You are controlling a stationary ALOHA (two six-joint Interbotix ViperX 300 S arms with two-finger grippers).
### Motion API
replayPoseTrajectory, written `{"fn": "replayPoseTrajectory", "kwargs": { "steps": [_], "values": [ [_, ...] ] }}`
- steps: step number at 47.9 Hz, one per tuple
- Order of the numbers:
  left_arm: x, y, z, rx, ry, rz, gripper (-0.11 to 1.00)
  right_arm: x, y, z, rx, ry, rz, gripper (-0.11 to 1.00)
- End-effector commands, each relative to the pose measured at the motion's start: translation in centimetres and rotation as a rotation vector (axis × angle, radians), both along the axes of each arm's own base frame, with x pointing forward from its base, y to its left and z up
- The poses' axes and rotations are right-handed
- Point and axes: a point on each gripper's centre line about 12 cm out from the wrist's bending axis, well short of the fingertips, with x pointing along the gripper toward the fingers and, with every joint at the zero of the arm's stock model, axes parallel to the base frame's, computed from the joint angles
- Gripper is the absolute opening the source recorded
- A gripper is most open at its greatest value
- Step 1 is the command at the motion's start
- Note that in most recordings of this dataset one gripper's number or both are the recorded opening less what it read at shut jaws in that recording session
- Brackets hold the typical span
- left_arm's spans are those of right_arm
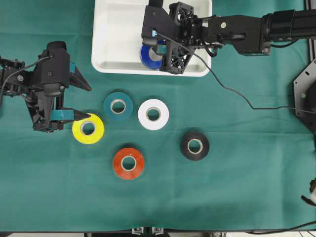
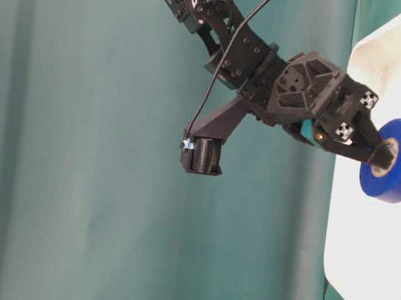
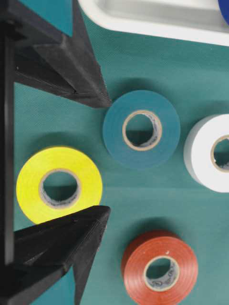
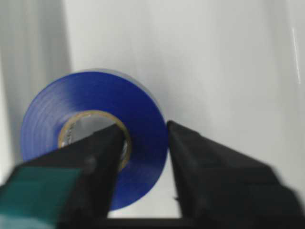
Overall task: Put the tape alternately from left to right into the white case.
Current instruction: 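Release the blue roll in the tray and move the right gripper over the white roll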
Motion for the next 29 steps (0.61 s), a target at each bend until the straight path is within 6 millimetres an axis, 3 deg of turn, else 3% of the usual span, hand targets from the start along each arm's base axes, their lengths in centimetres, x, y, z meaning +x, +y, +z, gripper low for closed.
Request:
{"fn": "replayPoseTrajectory", "kwargs": {
  "steps": [1, 3, 5, 11, 29],
  "values": [
    [0.5, -0.1, 0.9, -0.004, -0.032, -0.001, 0.83, 0.7, 0.0, 1.6, -0.012, -0.046, 0.005, 0.57],
    [0.4, -0.1, 0.9, -0.004, -0.034, -0.001, 0.83, 0.6, -0.1, 1.8, -0.012, -0.049, 0.002, 0.71],
    [0.4, -0.1, 0.9, -0.004, -0.034, -0.001, 0.83, 0.6, 0.0, 1.9, -0.013, -0.052, 0.004, 0.77],
    [0.4, -0.1, 0.9, -0.004, -0.034, -0.001, 0.83, 0.6, 0.1, 2.6, -0.016, -0.069, 0.004, 0.71],
    [0.4, -0.1, 0.9, -0.004, -0.034, -0.001, 0.83, 0.2, 2.1, 4.9, -0.024, -0.101, 0.045, 0.70]
  ]
}}
